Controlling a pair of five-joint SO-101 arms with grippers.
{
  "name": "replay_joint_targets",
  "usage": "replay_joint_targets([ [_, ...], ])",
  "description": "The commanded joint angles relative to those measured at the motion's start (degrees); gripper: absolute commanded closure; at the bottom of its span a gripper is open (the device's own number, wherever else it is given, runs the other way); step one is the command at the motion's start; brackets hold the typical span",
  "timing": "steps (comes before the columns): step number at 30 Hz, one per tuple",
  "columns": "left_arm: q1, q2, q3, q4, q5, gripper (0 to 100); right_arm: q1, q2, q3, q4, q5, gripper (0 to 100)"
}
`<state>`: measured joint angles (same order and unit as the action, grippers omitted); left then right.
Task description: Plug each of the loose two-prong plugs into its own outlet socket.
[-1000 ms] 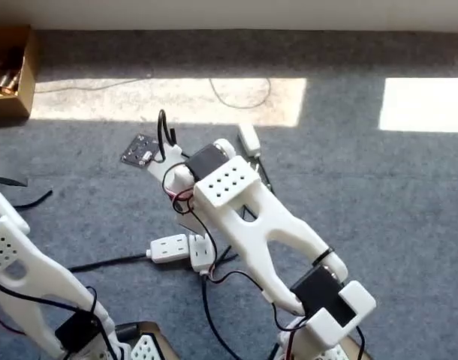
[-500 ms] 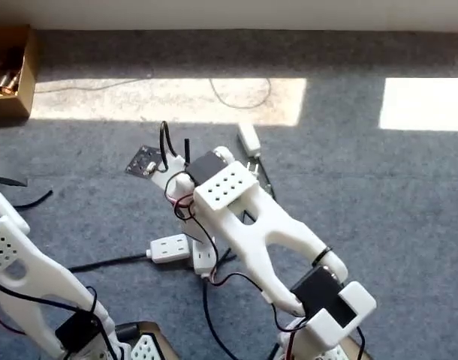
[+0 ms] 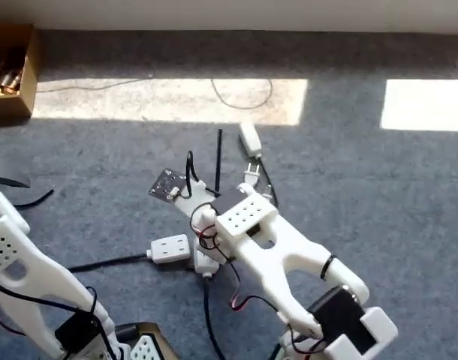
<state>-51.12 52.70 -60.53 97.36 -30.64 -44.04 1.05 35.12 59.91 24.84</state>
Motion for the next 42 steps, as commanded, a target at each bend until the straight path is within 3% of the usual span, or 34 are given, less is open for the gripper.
replay_joint_targets([
  [1, 1.5, -3.3, -2.8, 2.7, -0.2, 64, -0.7, 0.5, -1.5, 3.5, 0.1, 98.9],
  [6, 3.2, -9.0, -1.6, 3.1, 0.1, 65, -0.6, 0.5, -13.5, 13.5, -3.3, 96.8],
  [12, 5.8, -15.3, 5.7, 3.1, 0.2, 65, -0.8, 0.4, -28.5, 21.3, -4.0, 80.7],
  [19, 11.3, -20.2, 11.4, 3.1, 0.1, 65, -0.4, 0.4, -61.8, 40.0, -9.1, 70.1],
  [22, 14.9, -23.4, 14.8, 3.1, 0.2, 65, 4.1, -1.6, -74.5, 41.3, -13.2, 70.1],
  [26, 20.5, -31.1, 24.1, 3.2, 0.0, 65, 15.7, -10.5, -74.9, 41.2, -16.9, 70.2],
  [30, 29.5, -42.9, 38.1, 3.2, -0.3, 64, 32.0, -20.9, -64.2, 40.7, -18.4, 70.2],
  [33, 39.8, -53.9, 52.4, 2.7, -0.5, 64, 38.5, -28.0, -45.0, 35.5, -17.8, 70.2],
  [37, 52.1, -70.1, 72.8, -1.7, -0.8, 65, 43.6, -38.7, -8.8, 14.8, -14.9, 70.2],
  [42, 57.8, -83.9, 90.2, -7.7, -0.7, 65, 45.5, -49.8, 31.0, -11.6, -14.7, 70.2],
])
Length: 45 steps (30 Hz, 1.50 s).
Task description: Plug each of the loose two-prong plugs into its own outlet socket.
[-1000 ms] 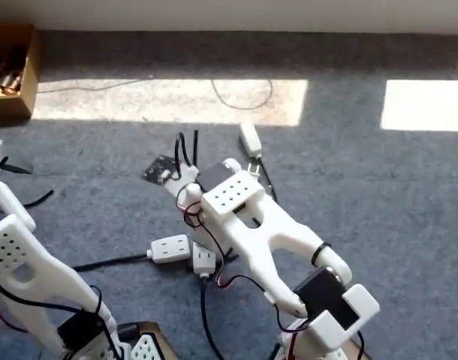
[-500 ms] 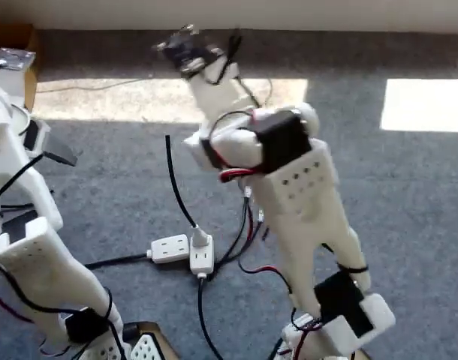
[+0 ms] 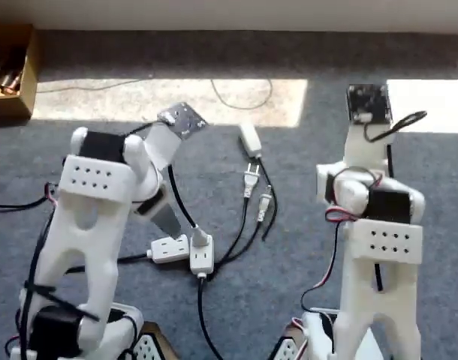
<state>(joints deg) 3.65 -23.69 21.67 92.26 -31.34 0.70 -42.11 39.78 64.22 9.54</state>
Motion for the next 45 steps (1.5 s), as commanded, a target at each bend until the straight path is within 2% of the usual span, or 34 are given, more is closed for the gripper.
replay_joint_targets([
  [1, 3.9, -8.0, 10.2, -3.0, 0.0, 65, 0.7, -8.0, 29.8, -18.6, 0.9, 70.2],
  [5, 7.8, -6.2, 16.3, -5.4, 0.5, 65, 0.7, -11.8, 31.4, -16.9, 3.3, 70.2],
  [10, 16.9, -1.5, 18.9, -9.8, 7.6, 65, -1.3, -12.1, 32.0, -16.9, 2.9, 70.2],
  [13, 21.8, 0.7, 18.4, -14.7, 18.2, 65, -1.2, -11.6, 32.2, -19.0, -0.9, 70.2],
  [16, 25.1, 2.2, 18.2, -18.7, 28.6, 65, -1.2, -10.3, 33.5, -20.7, -1.1, 70.2],
  [18, 25.9, 2.9, 18.2, -19.1, 30.8, 65, -1.2, -9.5, 34.5, -22.8, -1.1, 70.2],
  [23, 21.7, 5.9, 18.4, -18.7, 33.3, 65, -1.1, -7.4, 34.2, -23.9, -1.1, 70.2],
  [29, 21.8, 13.8, 19.6, -20.1, 33.6, 65, -1.1, -5.4, 34.1, -24.4, -1.1, 70.2],
  [37, 21.5, 23.7, 19.8, -29.2, 33.4, 65, -1.3, -2.8, 34.1, -26.6, -1.1, 70.2],
  [39, 21.7, 24.1, 19.7, -30.3, 30.9, 71, -1.3, -2.5, 34.1, -26.6, -1.1, 70.2],
  [43, 21.5, 24.1, 19.5, -30.2, 22.9, 91, -1.3, -2.5, 34.1, -26.6, -1.1, 70.2],
  [45, 20.6, 24.0, 18.9, -29.8, 20.2, 97, -1.4, -2.5, 34.1, -26.6, -1.1, 70.2],
])
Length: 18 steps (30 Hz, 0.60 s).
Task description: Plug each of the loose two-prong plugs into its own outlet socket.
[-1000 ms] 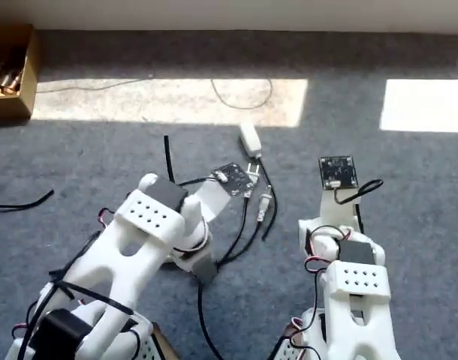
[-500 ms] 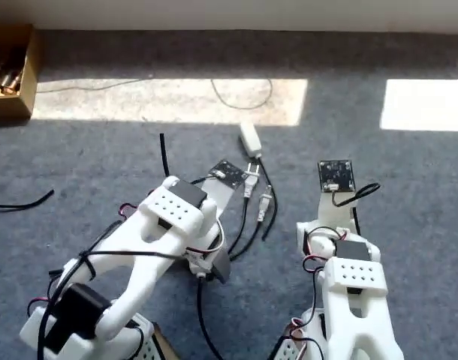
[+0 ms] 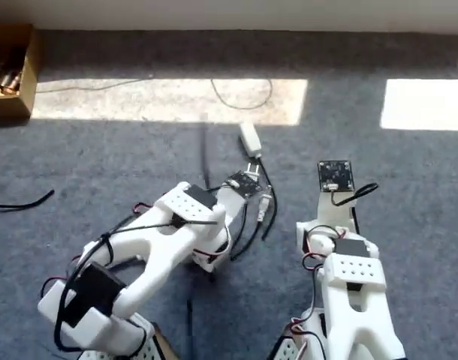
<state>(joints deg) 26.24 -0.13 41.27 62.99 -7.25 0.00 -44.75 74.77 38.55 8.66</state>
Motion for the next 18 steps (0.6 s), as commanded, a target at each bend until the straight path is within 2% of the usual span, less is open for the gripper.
replay_joint_targets([
  [1, -2.8, 0.5, -1.2, 0.2, -4.9, 97, -0.7, 0.1, -0.9, -0.9, -0.2, 70.2],
  [6, -9.1, 0.5, -11.2, 6.9, -8.4, 98, -0.7, 0.1, -0.9, -1.0, -0.2, 70.2],
  [18, -30.1, 1.1, -52.6, 30.8, -20.5, 98, -0.7, 0.2, -0.9, -1.0, -0.2, 70.2],
])
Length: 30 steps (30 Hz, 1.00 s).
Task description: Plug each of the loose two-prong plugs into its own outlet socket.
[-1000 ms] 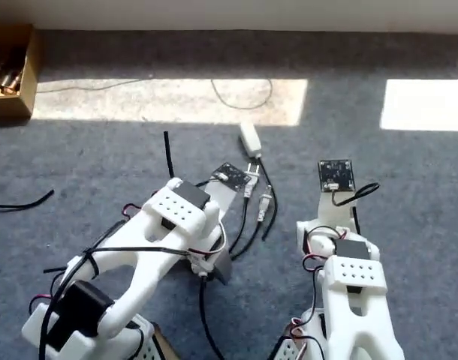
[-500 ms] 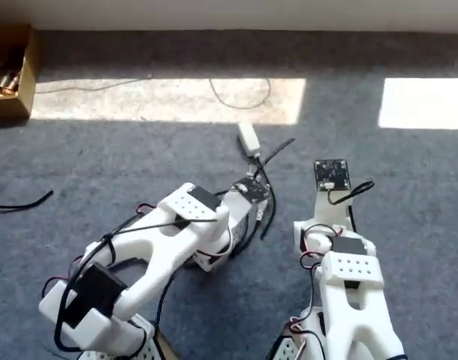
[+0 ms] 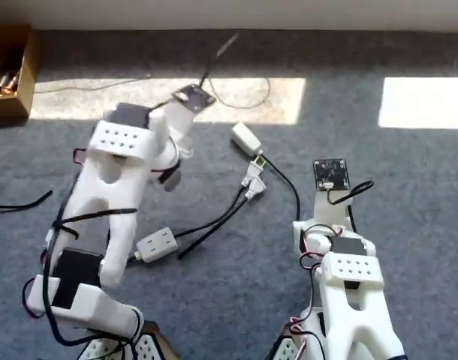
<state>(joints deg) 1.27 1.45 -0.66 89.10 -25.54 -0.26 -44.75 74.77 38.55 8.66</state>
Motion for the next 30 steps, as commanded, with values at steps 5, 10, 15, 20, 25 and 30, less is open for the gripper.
replay_joint_targets([
  [5, -20.6, -0.3, -16.1, 5.9, -9.4, 97, -0.5, 0.2, -0.9, -1.0, -0.2, 70.2],
  [10, -37.9, 3.8, -16.0, -0.9, -17.2, 97, -0.6, 0.2, -0.9, -1.0, -0.2, 70.2],
  [15, -51.9, 17.6, -19.1, -10.2, -22.3, 97, -0.7, 0.2, -0.8, -1.0, -0.2, 70.2],
  [20, -58.9, 33.2, -34.9, -10.0, -22.6, 97, -2.9, 0.2, -0.5, -1.0, -0.2, 70.2],
  [25, -60.1, 45.9, -50.9, -2.3, -22.6, 96, -2.9, 0.2, -0.5, -1.0, -0.2, 70.2],
  [30, -60.3, 52.4, -65.5, 9.2, -22.4, 70, -2.9, 0.2, -0.5, -1.0, -0.2, 70.2],
])
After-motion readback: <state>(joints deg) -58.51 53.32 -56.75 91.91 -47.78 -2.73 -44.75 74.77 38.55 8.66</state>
